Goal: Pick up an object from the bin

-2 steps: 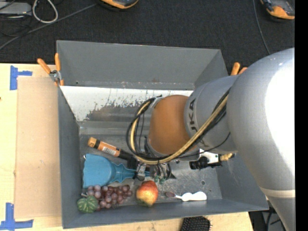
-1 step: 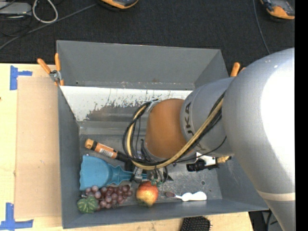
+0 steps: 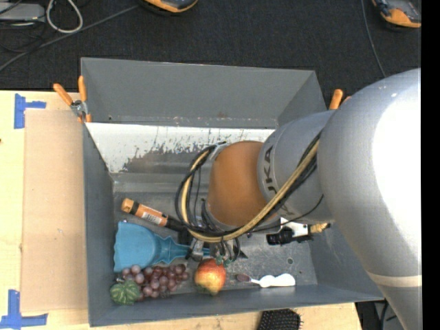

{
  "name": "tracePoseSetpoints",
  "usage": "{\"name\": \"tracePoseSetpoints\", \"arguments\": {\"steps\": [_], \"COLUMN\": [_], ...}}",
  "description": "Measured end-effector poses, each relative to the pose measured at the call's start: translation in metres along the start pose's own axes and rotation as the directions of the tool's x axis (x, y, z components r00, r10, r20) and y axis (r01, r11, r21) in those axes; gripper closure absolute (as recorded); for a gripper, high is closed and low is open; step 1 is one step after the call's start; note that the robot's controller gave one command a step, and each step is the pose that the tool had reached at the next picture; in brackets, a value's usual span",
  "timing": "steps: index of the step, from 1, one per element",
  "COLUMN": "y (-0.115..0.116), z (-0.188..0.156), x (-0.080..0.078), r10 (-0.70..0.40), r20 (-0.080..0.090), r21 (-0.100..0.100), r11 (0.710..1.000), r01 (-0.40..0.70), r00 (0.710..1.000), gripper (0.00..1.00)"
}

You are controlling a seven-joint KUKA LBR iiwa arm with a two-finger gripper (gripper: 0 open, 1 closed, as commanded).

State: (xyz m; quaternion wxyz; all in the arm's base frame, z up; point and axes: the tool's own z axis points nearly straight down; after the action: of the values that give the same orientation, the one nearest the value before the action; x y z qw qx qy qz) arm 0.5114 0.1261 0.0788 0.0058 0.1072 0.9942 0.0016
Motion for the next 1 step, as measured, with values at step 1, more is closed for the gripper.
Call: {"name": "tracePoseSetpoints", "arguments": {"steps": [1], "y": [-0.0001], "z": [-0.0003], "x": [0.0001], "r10": [0.0], "r20": [0.0], "r21": [0.0], "r11": [1.0], "r01": [0.0], "r00": [1.0], "gripper": [1.0]}}
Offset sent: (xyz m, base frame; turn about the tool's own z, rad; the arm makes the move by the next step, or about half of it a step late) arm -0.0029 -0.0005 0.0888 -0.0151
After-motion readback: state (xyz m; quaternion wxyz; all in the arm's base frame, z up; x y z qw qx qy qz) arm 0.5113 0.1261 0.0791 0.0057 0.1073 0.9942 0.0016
